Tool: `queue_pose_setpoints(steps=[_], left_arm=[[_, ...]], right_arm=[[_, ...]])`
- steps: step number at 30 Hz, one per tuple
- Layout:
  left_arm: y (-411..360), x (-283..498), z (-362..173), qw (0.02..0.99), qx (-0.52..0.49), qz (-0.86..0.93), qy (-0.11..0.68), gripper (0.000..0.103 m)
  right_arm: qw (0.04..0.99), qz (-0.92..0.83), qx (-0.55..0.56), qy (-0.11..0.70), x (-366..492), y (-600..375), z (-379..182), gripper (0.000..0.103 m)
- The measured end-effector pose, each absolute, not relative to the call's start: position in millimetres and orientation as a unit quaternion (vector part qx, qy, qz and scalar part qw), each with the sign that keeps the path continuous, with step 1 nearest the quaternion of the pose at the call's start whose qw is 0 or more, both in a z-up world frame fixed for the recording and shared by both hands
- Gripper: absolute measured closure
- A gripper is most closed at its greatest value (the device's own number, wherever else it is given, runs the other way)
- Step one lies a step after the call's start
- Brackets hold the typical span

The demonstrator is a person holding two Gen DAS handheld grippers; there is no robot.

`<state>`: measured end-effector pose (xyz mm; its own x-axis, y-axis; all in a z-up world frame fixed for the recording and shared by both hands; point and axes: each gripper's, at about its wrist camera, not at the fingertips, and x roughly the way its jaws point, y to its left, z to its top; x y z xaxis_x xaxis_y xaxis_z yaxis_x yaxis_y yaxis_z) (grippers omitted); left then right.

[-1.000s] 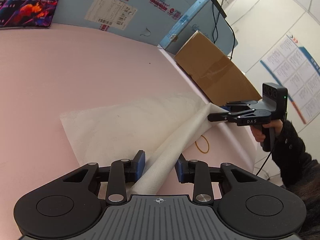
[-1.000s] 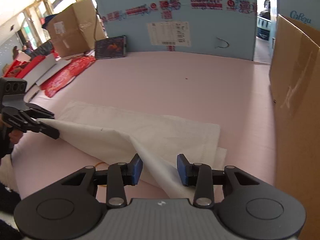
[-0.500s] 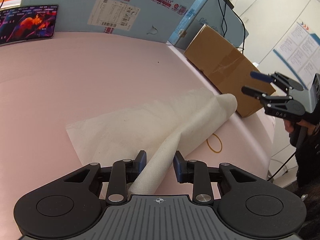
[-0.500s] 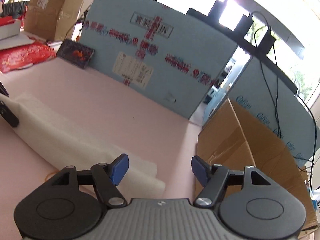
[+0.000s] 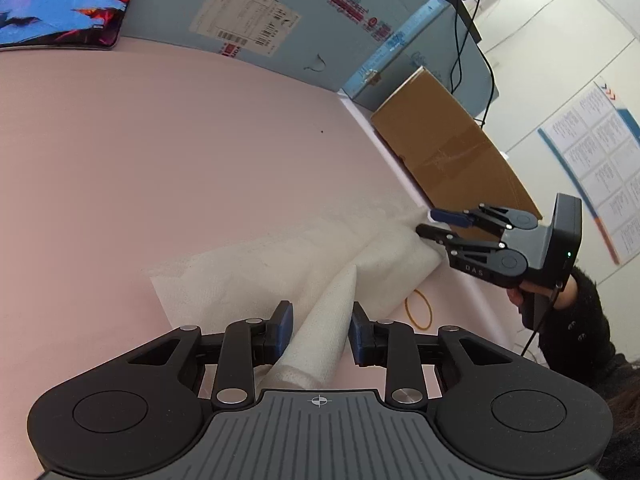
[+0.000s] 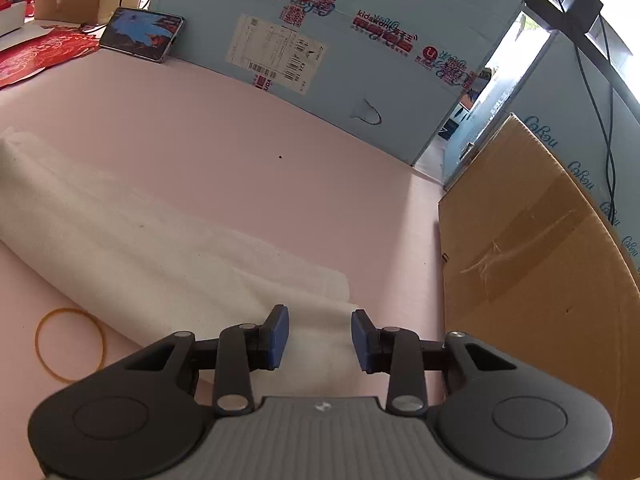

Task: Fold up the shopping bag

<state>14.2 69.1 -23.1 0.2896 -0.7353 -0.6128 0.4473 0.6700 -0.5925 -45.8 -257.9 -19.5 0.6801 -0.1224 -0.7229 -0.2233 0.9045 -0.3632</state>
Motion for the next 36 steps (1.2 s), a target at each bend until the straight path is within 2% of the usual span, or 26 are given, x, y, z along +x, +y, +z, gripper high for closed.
queue_pose_setpoints(steps=[2, 6, 8, 11, 14, 16, 20, 26, 27, 28, 32, 36], left_arm=[[68, 9, -20, 0.801, -0.143, -0.361, 0.456, 0.073], [82, -8, -14, 0.839, -0.139, -0.301, 0.432, 0.057], [86, -19, -9, 0.866, -0.115, -0.248, 0.418, 0.053], [75, -31, -2, 0.897, -0.038, -0.178, 0.403, 0.036], [64, -39, 0, 0.900, 0.004, -0.183, 0.395, 0.035], [59, -39, -2, 0.899, 0.020, -0.185, 0.396, 0.034], [54, -46, 7, 0.914, 0.042, -0.168, 0.368, 0.034], [16, -84, 33, 0.948, 0.107, -0.192, 0.232, 0.036], [2, -89, 33, 0.943, 0.124, -0.216, 0.220, 0.052], [-11, -89, 32, 0.935, 0.136, -0.242, 0.219, 0.069], [-41, -66, 7, 0.902, 0.161, -0.298, 0.269, 0.072], [-30, -40, -12, 0.884, 0.117, -0.310, 0.329, 0.072]], right_arm=[[0.891, 0.024, -0.224, 0.394, -49, -256, -21, 0.066], [0.895, 0.011, -0.237, 0.378, -58, -253, -25, 0.065], [0.898, 0.001, -0.239, 0.369, -61, -252, -28, 0.065], [0.901, -0.011, -0.242, 0.359, -65, -251, -29, 0.064], [0.906, -0.016, -0.254, 0.337, -70, -243, -27, 0.062], [0.915, -0.006, -0.267, 0.304, -77, -230, -20, 0.057], [0.921, 0.048, -0.288, 0.260, -87, -197, -6, 0.050], [0.906, 0.081, -0.288, 0.299, -74, -186, -15, 0.054], [0.907, 0.083, -0.279, 0.303, -73, -188, -13, 0.054], [0.908, 0.085, -0.273, 0.306, -72, -189, -12, 0.054], [0.914, 0.092, -0.250, 0.307, -72, -196, -9, 0.054], [0.922, 0.097, -0.228, 0.299, -82, -219, 0, 0.052]])
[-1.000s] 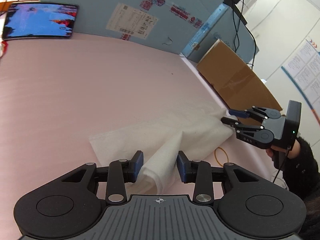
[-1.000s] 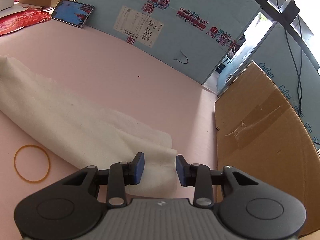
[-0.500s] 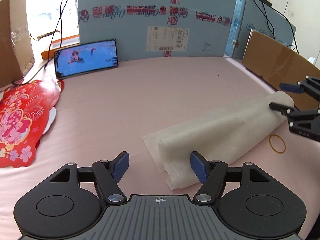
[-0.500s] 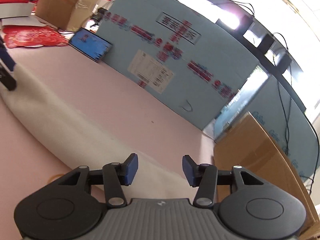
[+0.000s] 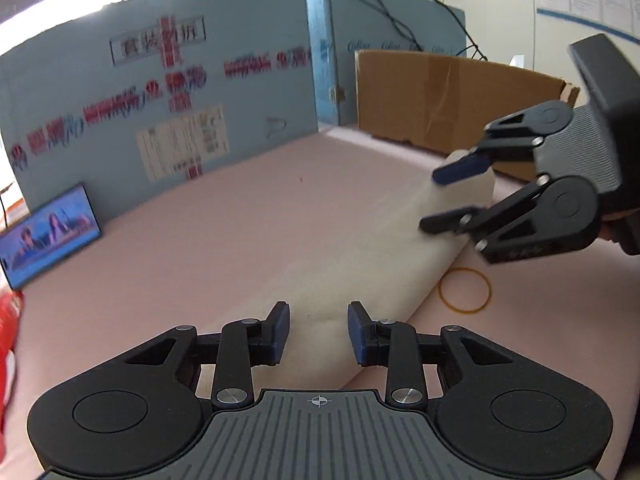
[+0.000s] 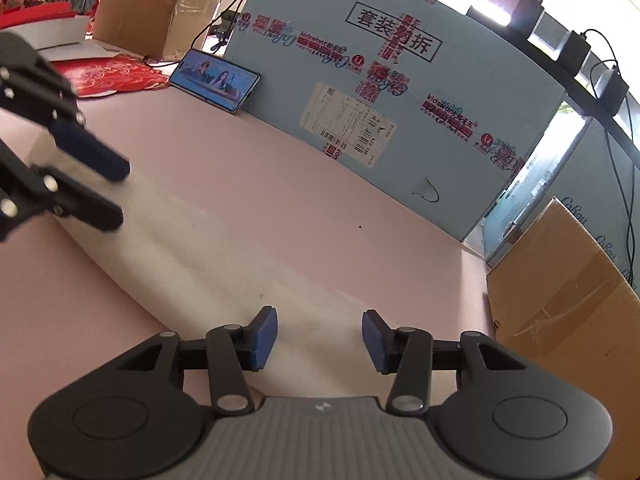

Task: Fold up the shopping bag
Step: 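Grasp the folded bag end with the right gripper and lift it over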

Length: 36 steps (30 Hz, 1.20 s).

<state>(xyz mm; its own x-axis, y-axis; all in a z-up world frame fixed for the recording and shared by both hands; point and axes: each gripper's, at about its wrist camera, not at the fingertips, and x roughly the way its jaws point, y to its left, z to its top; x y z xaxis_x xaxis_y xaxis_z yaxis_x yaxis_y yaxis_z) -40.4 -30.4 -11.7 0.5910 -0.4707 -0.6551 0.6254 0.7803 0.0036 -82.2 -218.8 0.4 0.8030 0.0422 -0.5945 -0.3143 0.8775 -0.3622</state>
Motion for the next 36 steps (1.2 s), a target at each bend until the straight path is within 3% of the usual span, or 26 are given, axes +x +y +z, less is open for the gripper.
queue_pose_setpoints(steps=[5, 11, 14, 19, 21, 25, 36], left_arm=[[-23, -35, -16, 0.881, 0.088, -0.321, 0.337, 0.071], [-21, -33, -17, 0.881, 0.078, -0.324, 0.336, 0.071], [-20, -32, -17, 0.881, 0.076, -0.325, 0.335, 0.071], [-20, -32, -16, 0.879, 0.084, -0.329, 0.334, 0.071], [-23, -34, -14, 0.877, 0.105, -0.332, 0.330, 0.068], [-27, -39, -7, 0.870, 0.154, -0.344, 0.317, 0.046], [-39, -55, -6, 0.831, 0.237, -0.411, 0.290, 0.033]], right_arm=[[0.892, 0.139, -0.333, 0.273, -111, -239, -1, 0.045], [0.810, 0.148, -0.521, 0.225, -123, -224, -36, 0.045], [0.767, 0.175, -0.597, 0.157, -126, -207, -53, 0.056], [0.713, 0.216, -0.661, 0.095, -121, -188, -66, 0.064], [0.686, 0.240, -0.680, 0.092, -120, -183, -68, 0.078], [0.706, 0.279, -0.635, 0.140, -110, -178, -55, 0.086], [0.814, 0.345, -0.380, 0.271, -64, -212, -6, 0.086]])
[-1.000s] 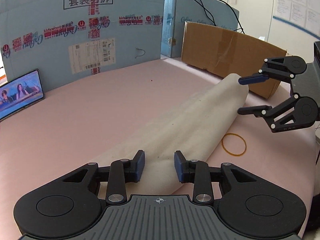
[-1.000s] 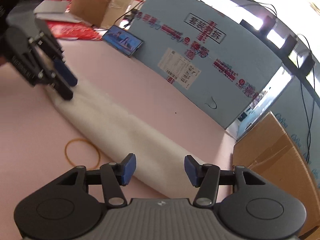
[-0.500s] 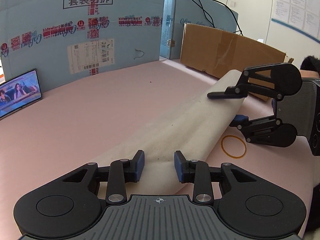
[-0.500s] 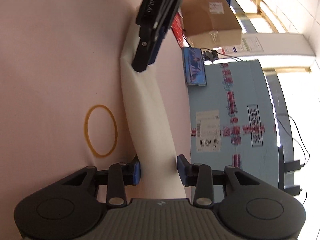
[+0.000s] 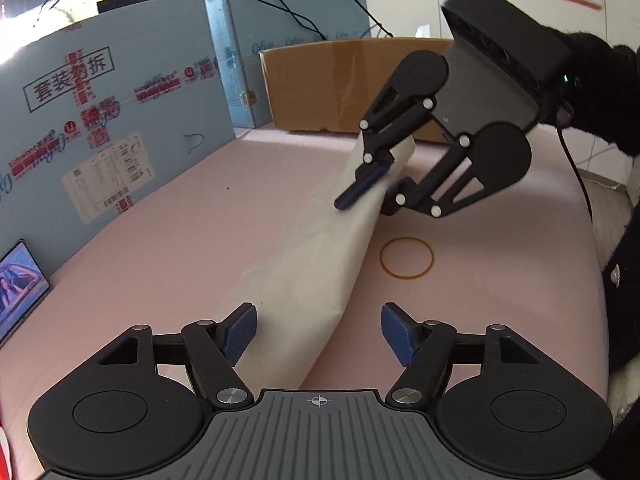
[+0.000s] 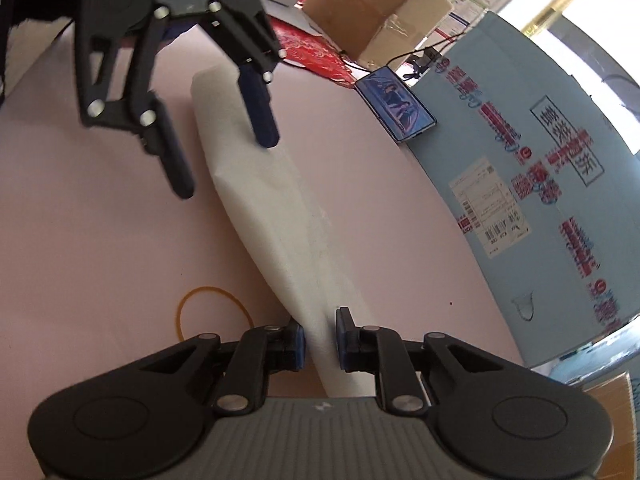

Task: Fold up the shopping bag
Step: 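Grasp the folded bag end with the right gripper and lift it over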

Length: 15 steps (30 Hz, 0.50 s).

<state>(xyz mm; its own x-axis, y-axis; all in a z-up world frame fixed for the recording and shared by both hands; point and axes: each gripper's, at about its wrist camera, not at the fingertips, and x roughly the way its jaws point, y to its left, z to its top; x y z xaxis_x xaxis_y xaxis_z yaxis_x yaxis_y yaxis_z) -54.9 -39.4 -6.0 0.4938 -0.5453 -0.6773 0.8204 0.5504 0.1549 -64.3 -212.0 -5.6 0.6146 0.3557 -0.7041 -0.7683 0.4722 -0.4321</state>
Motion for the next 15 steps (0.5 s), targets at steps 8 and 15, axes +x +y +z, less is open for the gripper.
queue_pose_setpoints(steps=[8, 15], left_arm=[[0, -21, -6, 0.814, 0.122, -0.447, 0.351, 0.076], [55, 24, -36, 0.765, -0.136, -0.467, 0.422, 0.084]], right_arm=[[0.820, 0.392, -0.211, 0.360, -46, -248, 8, 0.085], [0.833, 0.331, -0.090, 0.434, -22, -298, 6, 0.074]])
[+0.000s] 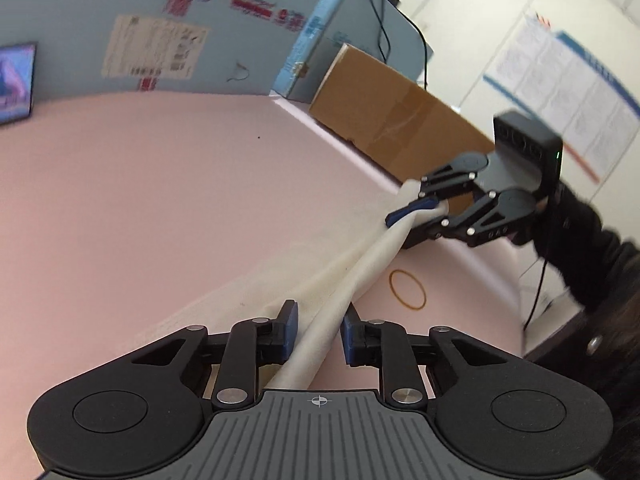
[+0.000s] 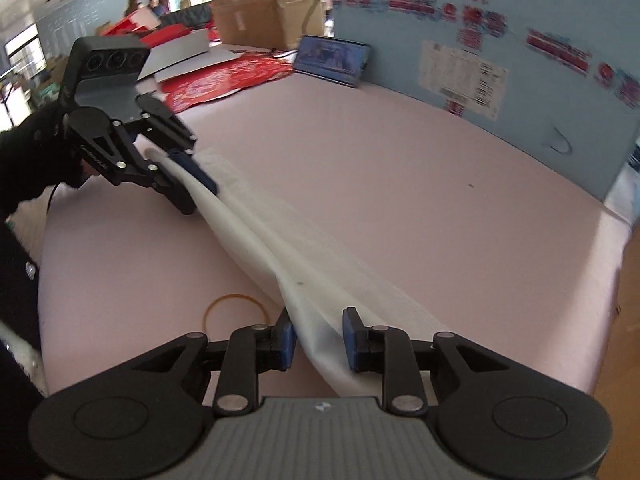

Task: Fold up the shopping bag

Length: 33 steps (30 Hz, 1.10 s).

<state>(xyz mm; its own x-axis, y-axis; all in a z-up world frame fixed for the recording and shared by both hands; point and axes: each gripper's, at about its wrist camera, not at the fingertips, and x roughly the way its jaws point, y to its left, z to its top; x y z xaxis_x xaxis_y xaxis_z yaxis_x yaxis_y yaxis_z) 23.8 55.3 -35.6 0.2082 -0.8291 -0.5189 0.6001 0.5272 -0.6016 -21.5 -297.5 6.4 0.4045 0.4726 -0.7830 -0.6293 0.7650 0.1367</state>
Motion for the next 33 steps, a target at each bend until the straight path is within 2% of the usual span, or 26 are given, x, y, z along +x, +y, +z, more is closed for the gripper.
queue_pose_setpoints(steps=[3, 6, 8, 11, 15, 18, 20, 23, 26, 29, 33], left_arm=[[62, 28, -43, 0.754, -0.183, -0.454, 0.439, 0.085], [60, 29, -42, 0.755, -0.188, -0.440, 0.448, 0.085], [58, 30, -40, 0.757, -0.189, -0.431, 0.453, 0.085], [56, 32, -38, 0.759, -0.188, -0.421, 0.460, 0.086], [54, 36, -38, 0.757, -0.193, -0.412, 0.469, 0.087], [54, 38, -39, 0.753, -0.200, -0.410, 0.474, 0.087], [55, 39, -39, 0.751, -0.202, -0.409, 0.477, 0.087], [55, 40, -39, 0.748, -0.203, -0.408, 0.482, 0.087], [56, 42, -41, 0.744, -0.210, -0.407, 0.486, 0.087], [58, 45, -44, 0.737, -0.221, -0.409, 0.490, 0.087], [60, 49, -48, 0.731, -0.234, -0.412, 0.491, 0.087]], right_arm=[[0.845, 0.279, -0.053, 0.454, -19, -315, 8, 0.066], [0.854, 0.218, -0.057, 0.469, -21, -316, 8, 0.061], [0.861, 0.184, -0.083, 0.468, -23, -311, 10, 0.055], [0.874, 0.115, -0.132, 0.453, -35, -304, 16, 0.054], [0.903, 0.018, -0.205, 0.378, -66, -294, 36, 0.051], [0.922, 0.040, -0.238, 0.302, -94, -265, 45, 0.047], [0.929, 0.078, -0.254, 0.258, -111, -243, 47, 0.047], [0.914, 0.145, -0.294, 0.239, -108, -203, 24, 0.050], [0.905, 0.154, -0.294, 0.265, -83, -188, -4, 0.062], [0.910, 0.141, -0.235, 0.310, -55, -200, -17, 0.064], [0.921, 0.116, -0.180, 0.325, -56, -223, -23, 0.064]])
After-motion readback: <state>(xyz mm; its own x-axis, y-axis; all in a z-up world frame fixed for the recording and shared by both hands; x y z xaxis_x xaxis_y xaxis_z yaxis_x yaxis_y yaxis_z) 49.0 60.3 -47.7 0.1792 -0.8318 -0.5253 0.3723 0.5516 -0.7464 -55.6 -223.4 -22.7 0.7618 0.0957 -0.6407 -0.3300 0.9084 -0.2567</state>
